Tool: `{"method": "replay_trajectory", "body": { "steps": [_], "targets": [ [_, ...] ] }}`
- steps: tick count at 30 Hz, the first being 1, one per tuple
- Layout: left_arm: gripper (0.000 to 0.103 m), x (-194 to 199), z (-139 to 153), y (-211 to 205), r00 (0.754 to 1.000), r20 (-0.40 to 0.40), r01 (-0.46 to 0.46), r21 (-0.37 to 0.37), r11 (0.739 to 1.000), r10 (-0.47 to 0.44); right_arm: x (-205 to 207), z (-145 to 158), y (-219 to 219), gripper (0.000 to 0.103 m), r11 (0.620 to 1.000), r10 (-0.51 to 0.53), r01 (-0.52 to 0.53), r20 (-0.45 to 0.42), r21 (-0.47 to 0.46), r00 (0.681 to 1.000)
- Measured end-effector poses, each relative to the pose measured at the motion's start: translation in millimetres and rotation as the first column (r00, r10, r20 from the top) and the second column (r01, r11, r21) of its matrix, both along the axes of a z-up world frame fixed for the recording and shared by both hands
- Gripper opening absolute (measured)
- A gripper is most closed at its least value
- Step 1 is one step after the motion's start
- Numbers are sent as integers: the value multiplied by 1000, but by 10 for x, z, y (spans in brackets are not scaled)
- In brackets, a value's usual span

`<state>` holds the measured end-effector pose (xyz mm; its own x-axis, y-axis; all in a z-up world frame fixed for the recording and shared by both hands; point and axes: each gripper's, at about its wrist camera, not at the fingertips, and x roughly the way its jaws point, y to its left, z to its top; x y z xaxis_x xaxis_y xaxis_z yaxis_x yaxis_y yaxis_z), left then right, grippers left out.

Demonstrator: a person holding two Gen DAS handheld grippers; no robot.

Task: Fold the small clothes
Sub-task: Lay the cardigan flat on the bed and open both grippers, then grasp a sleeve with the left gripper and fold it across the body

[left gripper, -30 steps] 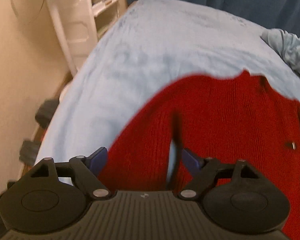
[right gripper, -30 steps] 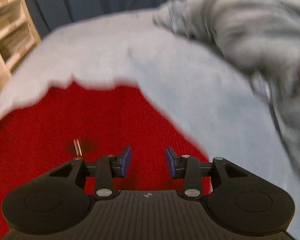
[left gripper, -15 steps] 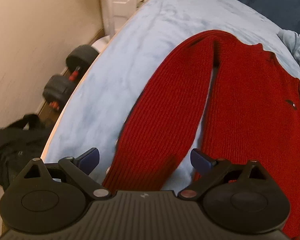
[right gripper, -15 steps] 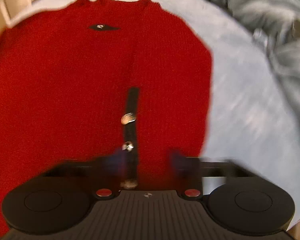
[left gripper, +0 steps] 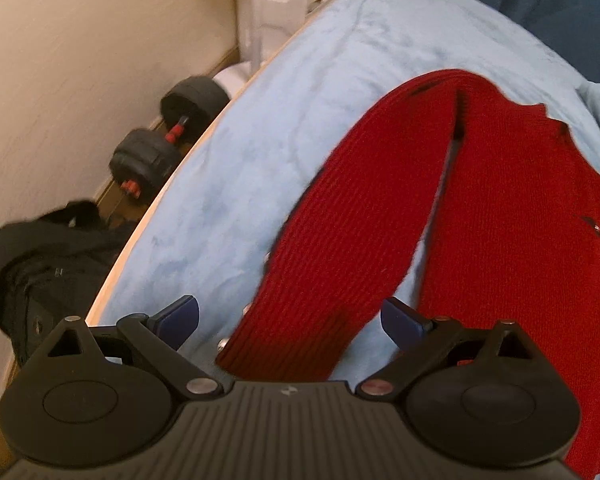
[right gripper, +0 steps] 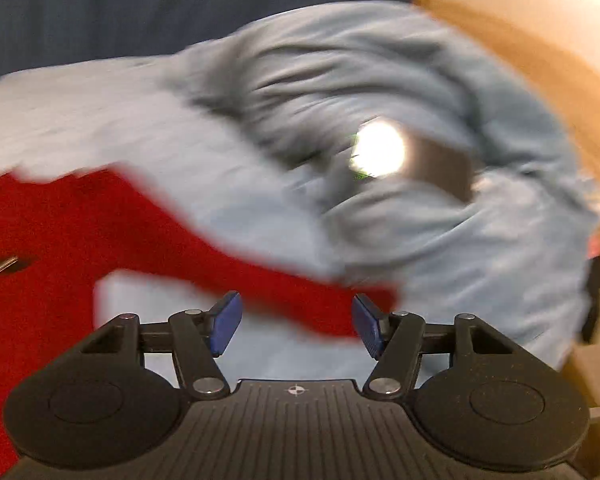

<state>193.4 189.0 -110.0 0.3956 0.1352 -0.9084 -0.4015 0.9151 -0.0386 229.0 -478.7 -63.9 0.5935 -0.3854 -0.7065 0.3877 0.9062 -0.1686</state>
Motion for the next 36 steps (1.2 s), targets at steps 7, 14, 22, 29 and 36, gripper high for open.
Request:
{"method": "replay_trajectory", "body": {
  "steps": [7, 14, 22, 29, 36],
  "targets": [
    [99, -219, -136, 288, 990, -8, -141, -148, 979, 141, -812, -256, 1089, 63, 938, 121, -103, -33, 332, 992],
    [100, -142, -523, 392, 989, -45, -150, -271, 951, 143, -911, -161, 2096, 63, 888, 342, -313, -30, 338, 939],
    [10, 244, 554, 603, 970, 184, -102, -272, 957, 156, -783, 59, 2275, 63, 889, 377, -367, 18, 273, 926],
    [10, 1380, 2355, 1087, 894, 418, -142, -72, 987, 159, -816, -47, 2115, 63, 893, 384, -379, 31, 244, 923],
    [10, 2150, 2653, 447, 923, 374, -88, -40, 995, 97, -806, -290, 1980, 62, 893, 350, -335, 4, 300, 937]
  ]
}}
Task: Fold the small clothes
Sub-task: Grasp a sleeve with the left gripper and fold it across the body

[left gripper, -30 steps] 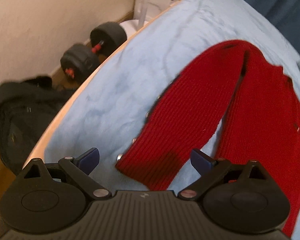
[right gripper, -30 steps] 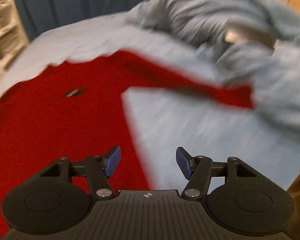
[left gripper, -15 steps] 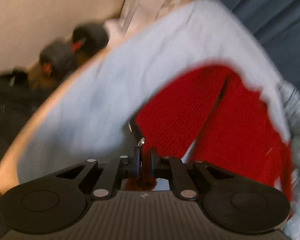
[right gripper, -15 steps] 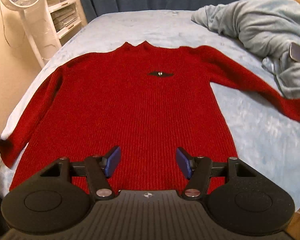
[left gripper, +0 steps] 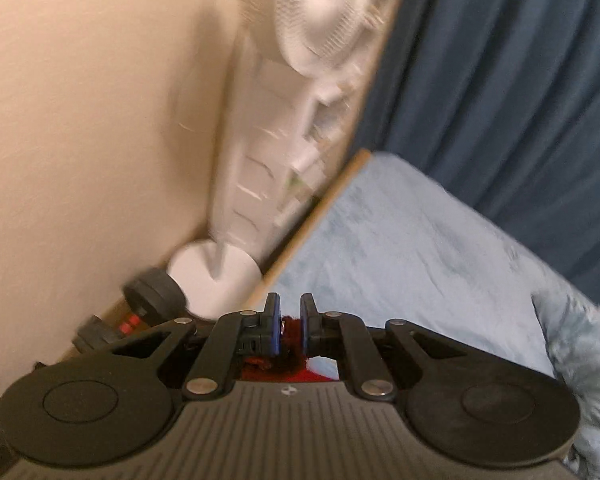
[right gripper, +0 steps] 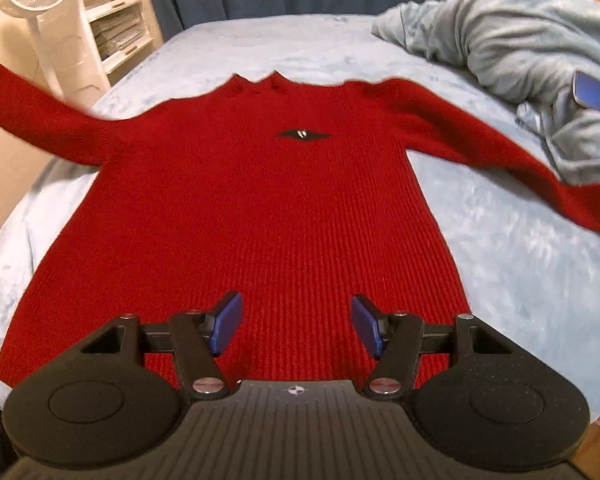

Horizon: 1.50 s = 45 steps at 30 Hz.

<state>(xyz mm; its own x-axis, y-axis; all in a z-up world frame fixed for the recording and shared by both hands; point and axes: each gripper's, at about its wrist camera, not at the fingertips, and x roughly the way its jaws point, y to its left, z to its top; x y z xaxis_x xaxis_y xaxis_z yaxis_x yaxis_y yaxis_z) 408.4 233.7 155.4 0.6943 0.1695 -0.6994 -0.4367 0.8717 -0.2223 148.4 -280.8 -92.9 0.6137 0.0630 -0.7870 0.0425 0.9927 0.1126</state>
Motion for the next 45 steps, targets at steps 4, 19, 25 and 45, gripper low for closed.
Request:
{"method": "replay_trajectory", "body": {
  "steps": [4, 19, 25, 45],
  "targets": [
    [10, 318, -267, -772, 989, -82, 119, -21, 993, -120, 5, -82, -112, 62, 1000, -21, 21, -7, 17, 1000],
    [103, 553, -1154, -3478, 880, -12, 456, -262, 850, -476, -129, -244, -537, 62, 997, -67, 69, -39, 40, 997],
    [103, 237, -1358, -2095, 955, -118, 252, -169, 953, -273, -92, -257, -541, 62, 994, -73, 75, -31, 79, 997],
    [103, 361, -3016, -1637, 899, -379, 243, 20, 970, -218, 2897, -603, -675, 64, 954, -159, 177, -91, 242, 983]
  ]
}}
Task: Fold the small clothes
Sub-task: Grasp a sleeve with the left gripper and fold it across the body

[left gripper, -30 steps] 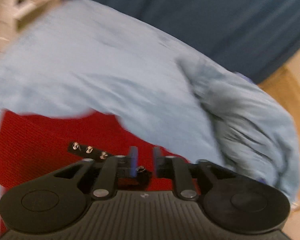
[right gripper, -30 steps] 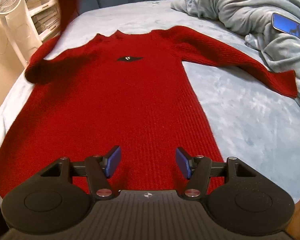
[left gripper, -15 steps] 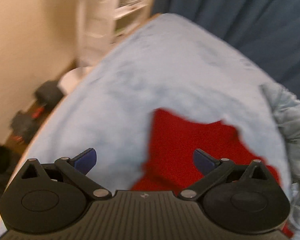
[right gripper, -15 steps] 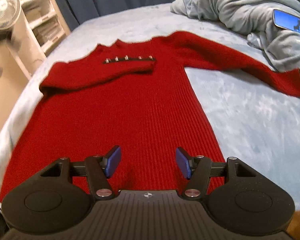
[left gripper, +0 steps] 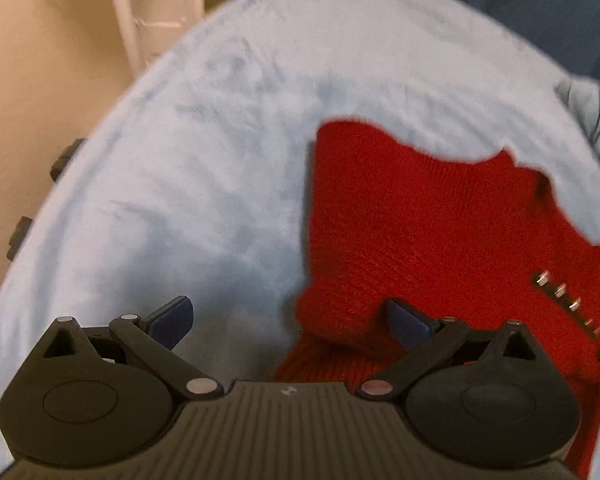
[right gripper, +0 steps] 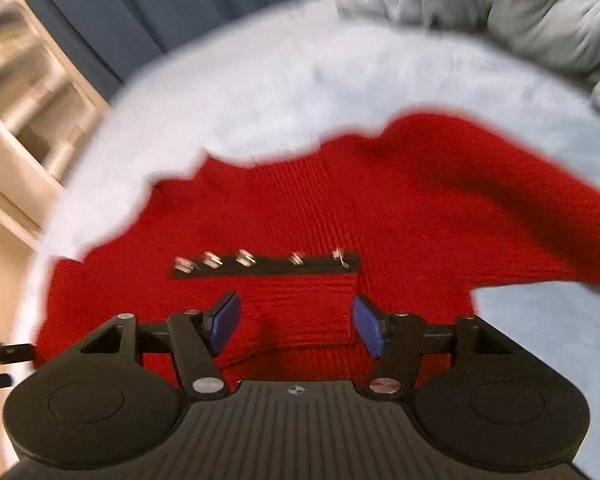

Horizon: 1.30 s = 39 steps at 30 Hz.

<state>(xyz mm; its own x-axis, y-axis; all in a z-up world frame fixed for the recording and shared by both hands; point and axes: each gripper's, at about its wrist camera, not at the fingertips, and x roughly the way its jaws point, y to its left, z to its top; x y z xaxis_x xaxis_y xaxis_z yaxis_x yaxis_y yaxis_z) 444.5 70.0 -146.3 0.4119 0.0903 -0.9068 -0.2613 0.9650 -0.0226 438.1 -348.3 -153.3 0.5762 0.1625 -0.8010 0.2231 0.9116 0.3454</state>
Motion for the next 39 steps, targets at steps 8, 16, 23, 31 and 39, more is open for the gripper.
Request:
{"method": "replay_trajectory", "body": {
  "steps": [8, 16, 23, 31, 39],
  "targets": [
    [103, -26, -311, -144, 990, -23, 140, 167, 976, -138, -7, 214, 300, 6, 961, 144, -90, 195, -262, 970],
    [103, -323, -4, -173, 992, 46, 109, 94, 990, -114, 231, -38, 86, 18, 944, 85, -67, 42, -323, 996],
    [103, -1425, 654, -356, 955, 192, 211, 102, 972, -227, -1114, 351, -256, 64, 997, -75, 79, 160, -18, 984],
    [103, -2790, 1041, -593, 957, 174, 232, 27, 972, -234, -2946, 1040, -119, 78, 998, -30, 45, 251, -54, 968],
    [103, -3561, 1512, -815, 921, 274, 274, 45, 961, -276, -3546, 1757, -37, 80, 1000, -4, 15, 390, -27, 921]
  ]
}}
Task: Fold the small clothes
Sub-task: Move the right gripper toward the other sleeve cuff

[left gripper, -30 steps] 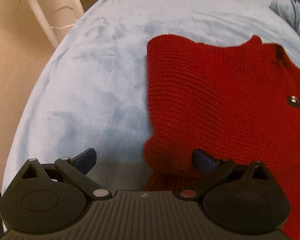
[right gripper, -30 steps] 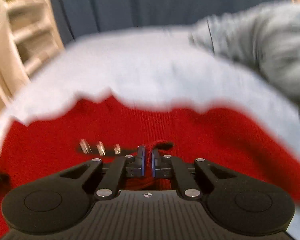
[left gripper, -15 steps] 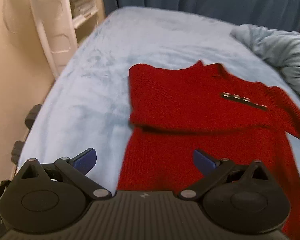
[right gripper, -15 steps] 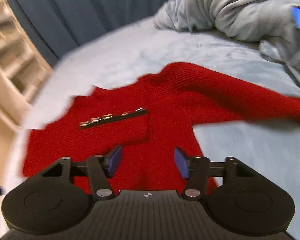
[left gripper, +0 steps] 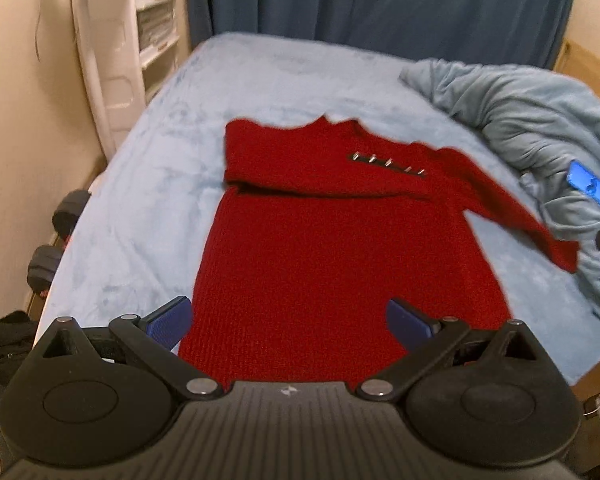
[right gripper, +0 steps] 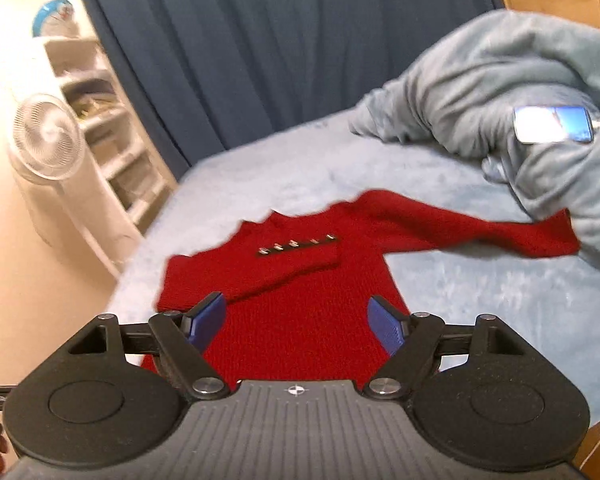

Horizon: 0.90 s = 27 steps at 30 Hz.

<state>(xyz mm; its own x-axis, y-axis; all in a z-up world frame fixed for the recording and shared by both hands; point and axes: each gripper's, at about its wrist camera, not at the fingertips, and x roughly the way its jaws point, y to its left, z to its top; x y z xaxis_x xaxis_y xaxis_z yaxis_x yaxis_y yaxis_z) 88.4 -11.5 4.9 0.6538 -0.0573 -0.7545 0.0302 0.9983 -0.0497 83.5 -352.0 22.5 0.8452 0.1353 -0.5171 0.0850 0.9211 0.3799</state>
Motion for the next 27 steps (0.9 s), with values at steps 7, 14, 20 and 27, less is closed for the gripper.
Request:
{"method": "replay_trajectory", "body": {
  "steps": [7, 14, 20, 27],
  "targets": [
    [103, -405, 326, -6, 993, 115, 0, -20, 1000, 2, -450, 197, 182, 81, 998, 53, -53, 11, -28, 999],
    [103, -656, 501, 57, 985, 172, -16, -15, 1000, 18, -703, 280, 337, 81, 997, 68, -66, 66, -43, 995],
    [103, -693, 480, 89, 988, 151, -35, -18, 999, 38, -737, 189, 302, 81, 997, 69, -69, 41, -18, 997],
    [103, -591, 410, 40, 991, 129, -38, -3, 999, 39, -700, 52, 192, 81, 999, 48, -48, 14, 5, 999]
  ]
}}
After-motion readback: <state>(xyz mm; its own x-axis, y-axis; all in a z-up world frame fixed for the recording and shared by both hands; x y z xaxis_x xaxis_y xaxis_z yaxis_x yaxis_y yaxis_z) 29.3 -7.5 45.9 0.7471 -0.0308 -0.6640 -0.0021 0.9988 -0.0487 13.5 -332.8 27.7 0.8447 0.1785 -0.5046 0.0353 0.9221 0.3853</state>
